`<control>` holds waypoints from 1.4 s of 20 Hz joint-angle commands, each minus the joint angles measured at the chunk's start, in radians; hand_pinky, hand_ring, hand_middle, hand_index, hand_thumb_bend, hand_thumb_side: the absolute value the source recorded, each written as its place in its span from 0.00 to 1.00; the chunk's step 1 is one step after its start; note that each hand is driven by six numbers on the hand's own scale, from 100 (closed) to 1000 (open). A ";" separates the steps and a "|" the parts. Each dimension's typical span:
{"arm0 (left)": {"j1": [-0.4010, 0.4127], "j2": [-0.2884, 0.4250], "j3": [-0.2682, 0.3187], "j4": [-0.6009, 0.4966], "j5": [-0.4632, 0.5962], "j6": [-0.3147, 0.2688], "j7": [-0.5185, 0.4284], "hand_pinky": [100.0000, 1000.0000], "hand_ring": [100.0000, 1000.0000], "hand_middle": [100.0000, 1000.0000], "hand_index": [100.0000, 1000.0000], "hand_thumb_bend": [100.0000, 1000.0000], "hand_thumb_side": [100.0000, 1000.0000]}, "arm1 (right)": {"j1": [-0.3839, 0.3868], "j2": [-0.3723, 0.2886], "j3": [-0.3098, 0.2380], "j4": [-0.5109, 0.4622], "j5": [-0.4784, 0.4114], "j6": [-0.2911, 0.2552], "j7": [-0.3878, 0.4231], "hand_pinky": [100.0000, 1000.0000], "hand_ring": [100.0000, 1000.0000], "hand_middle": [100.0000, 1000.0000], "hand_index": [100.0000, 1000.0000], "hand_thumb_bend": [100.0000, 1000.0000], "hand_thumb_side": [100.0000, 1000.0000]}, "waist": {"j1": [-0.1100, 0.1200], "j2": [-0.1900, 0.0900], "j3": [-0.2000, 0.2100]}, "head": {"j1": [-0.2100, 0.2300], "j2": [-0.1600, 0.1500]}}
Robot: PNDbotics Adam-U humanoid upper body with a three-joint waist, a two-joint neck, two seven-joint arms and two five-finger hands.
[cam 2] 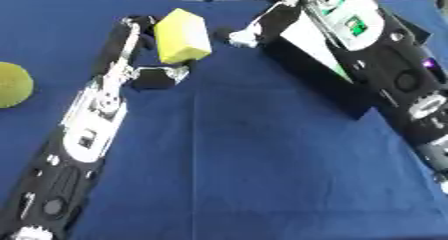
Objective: Pick up the objects with one hand, pass them to the other hand, and then place them into the box on the other side of the table.
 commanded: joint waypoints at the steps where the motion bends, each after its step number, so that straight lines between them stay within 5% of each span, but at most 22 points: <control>1: -0.018 -0.011 -0.004 -0.021 -0.001 0.010 0.008 0.56 0.61 0.45 0.46 0.14 0.08 | -0.023 -0.012 -0.030 0.007 0.019 -0.191 0.181 0.91 1.00 0.91 0.93 0.15 0.23 | -0.014 -0.009 -0.001 | 0.005 -0.003; 28: -0.009 -0.052 -0.016 -0.027 -0.016 0.032 0.041 0.55 0.61 0.45 0.47 0.15 0.07 | -0.030 -0.011 -0.040 0.018 0.074 -0.141 0.181 0.91 1.00 0.91 0.94 0.13 0.33 | -0.018 0.000 0.007 | 0.016 -0.015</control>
